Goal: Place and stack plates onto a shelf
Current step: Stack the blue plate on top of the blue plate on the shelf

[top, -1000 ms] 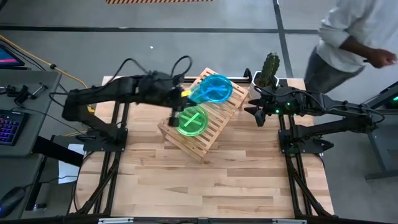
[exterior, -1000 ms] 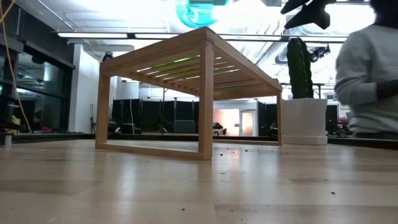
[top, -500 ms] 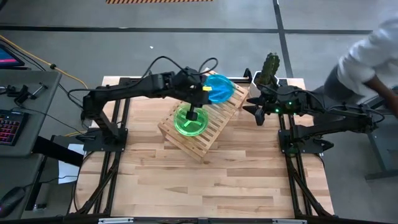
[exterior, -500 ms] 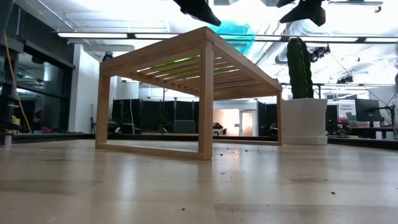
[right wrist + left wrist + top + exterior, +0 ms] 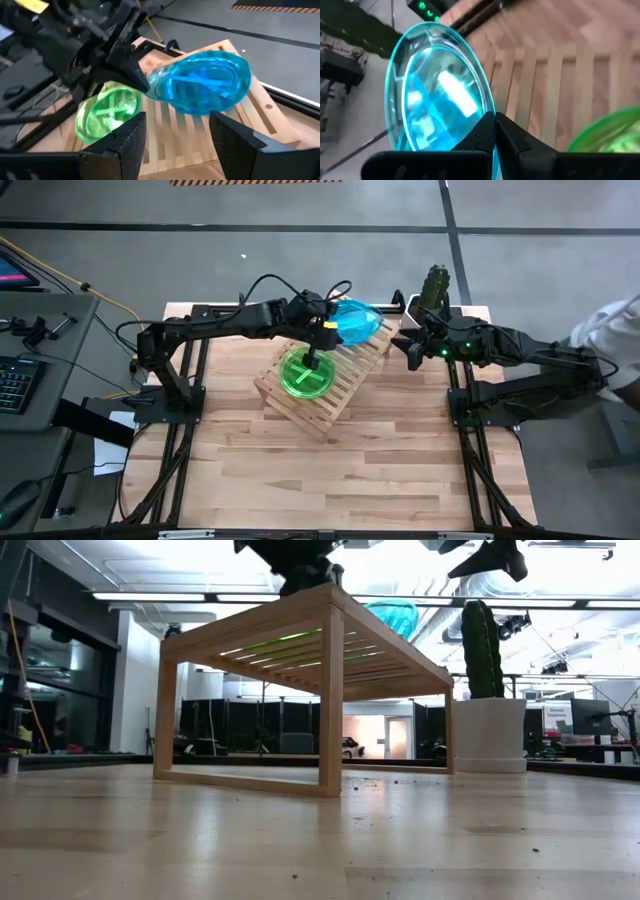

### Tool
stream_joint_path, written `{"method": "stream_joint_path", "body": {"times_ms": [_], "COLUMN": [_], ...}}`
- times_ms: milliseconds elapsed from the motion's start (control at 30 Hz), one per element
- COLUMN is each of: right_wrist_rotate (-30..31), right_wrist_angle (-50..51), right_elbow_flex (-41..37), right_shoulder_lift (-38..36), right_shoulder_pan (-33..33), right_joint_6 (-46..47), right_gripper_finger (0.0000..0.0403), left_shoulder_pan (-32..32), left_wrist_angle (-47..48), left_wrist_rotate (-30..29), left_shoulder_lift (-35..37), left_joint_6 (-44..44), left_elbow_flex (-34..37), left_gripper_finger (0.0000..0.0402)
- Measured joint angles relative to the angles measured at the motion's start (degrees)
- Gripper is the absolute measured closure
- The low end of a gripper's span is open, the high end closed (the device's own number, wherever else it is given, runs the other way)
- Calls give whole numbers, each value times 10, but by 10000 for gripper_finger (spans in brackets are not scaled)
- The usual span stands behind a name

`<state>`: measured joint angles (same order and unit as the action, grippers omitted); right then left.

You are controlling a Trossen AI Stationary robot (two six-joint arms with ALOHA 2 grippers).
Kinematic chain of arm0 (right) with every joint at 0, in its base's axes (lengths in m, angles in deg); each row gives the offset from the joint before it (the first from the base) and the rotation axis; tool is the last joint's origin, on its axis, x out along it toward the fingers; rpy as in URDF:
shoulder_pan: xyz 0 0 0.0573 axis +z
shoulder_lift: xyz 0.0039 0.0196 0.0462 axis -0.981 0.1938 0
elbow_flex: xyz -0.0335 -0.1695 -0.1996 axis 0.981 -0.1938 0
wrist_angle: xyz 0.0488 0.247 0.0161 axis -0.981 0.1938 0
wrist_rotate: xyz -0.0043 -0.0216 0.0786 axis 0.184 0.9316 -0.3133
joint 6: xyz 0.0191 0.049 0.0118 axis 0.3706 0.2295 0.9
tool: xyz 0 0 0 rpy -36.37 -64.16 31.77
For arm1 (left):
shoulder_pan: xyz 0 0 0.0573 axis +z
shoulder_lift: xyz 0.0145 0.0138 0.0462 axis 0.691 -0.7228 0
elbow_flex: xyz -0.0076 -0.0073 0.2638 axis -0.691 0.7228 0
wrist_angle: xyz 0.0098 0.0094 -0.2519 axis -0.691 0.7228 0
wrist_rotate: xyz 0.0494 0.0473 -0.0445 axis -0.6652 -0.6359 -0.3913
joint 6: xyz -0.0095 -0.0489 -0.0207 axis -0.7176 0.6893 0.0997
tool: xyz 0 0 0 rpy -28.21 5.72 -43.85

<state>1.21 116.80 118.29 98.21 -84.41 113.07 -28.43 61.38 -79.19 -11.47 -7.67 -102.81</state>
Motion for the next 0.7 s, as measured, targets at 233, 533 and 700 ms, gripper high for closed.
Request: {"method": "stream_joint_path", "body": {"times_ms": [233,533,700], "right_wrist_rotate": [22,22,22], "right_wrist_angle": [-1,-1,-1], "right_elbow_flex": [0,0,0], "right_shoulder_lift": [1,2,2], "right_shoulder_pan": [0,0,0], "right_joint_6": [33,34,34], "right_gripper_finger": [203,203,203], "left_shoulder_pan": [10,13,13], "left_wrist_angle": [-29,-27,-41], "left_wrist_rotate": [-14,-60,-60], "left_shoulder_lift": [0,-5,-5], "left_joint_6": [-25,-33,-22], "left_elbow_flex": [33,36,36], "left_gripper_finger": [401,401,381]}}
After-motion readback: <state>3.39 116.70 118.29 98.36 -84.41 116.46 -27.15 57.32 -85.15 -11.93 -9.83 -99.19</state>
